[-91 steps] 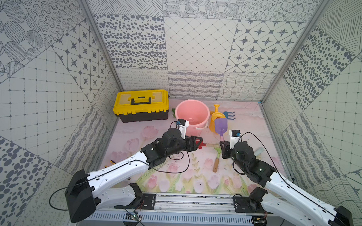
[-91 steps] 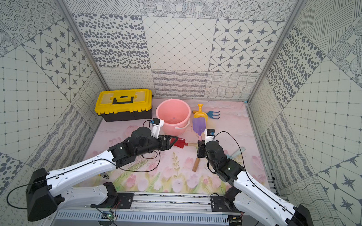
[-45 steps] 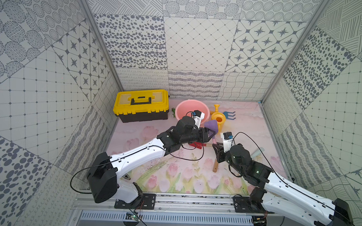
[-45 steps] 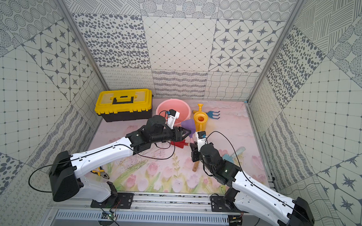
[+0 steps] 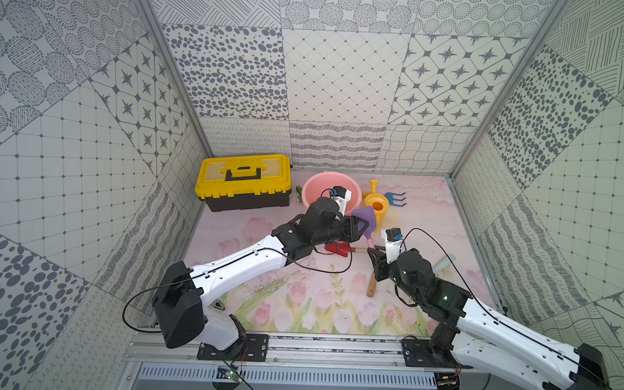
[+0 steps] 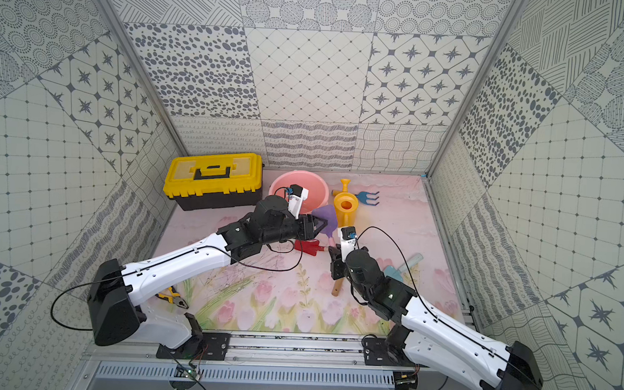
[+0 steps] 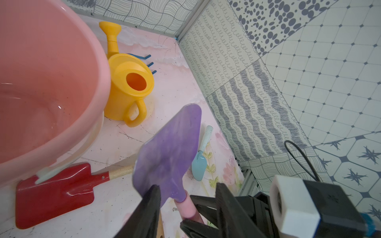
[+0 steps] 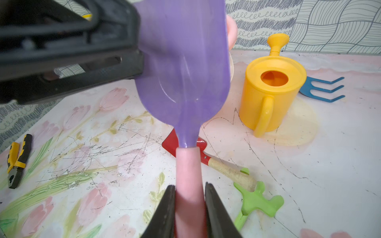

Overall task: Organize the gardening tools
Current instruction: Pick up the gardening tool from the center of the board.

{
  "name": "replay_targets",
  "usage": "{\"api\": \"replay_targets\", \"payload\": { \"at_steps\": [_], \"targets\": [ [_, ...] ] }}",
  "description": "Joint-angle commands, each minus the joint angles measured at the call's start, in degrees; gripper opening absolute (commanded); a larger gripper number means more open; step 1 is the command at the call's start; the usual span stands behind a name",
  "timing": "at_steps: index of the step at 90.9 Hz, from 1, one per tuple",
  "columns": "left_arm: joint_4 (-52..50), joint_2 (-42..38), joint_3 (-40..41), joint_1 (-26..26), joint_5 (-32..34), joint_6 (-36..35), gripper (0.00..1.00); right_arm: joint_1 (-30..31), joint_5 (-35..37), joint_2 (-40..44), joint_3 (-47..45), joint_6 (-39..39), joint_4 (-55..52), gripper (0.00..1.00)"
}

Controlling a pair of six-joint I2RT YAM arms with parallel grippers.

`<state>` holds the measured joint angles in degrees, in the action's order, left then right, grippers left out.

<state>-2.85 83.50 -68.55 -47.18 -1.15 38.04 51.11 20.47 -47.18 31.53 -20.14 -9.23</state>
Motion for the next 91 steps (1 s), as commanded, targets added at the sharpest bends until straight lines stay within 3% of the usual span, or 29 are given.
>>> {"api": "replay_targets", "payload": {
  "at_steps": [1,14,26,35,65,91],
  "targets": [
    [-5.4,-0.4,0.1,0.3,11.1,-3.0,0.48,0.3,0.0,0.9,0.2,-0.2,3.0,0.15],
    [-4.4,2.1,-0.7,0.8,7.8,-2.5,0.48,0.3,-3.0,0.5,0.1,0.3,4.5,0.14],
    [-7.3,3.4,-2.5,0.8,10.2,-1.1,0.49,0.2,0.4,0.9,0.1,-0.2,3.3,0.13],
    [-4.8,1.2,-0.3,0.7,9.2,-1.1,0.49,0.2,3.2,0.4,0.5,-0.9,2.3,0.09],
    [-3.3,-4.7,5.0,1.1,10.2,0.3,0.51,0.1,4.0,1.5,-0.2,-1.5,2.6,0.08],
    [4.6,0.8,5.0,4.8,-1.5,5.4,0.49,0.1,-3.5,5.3,-3.3,0.5,7.1,0.08]
  ]
}}
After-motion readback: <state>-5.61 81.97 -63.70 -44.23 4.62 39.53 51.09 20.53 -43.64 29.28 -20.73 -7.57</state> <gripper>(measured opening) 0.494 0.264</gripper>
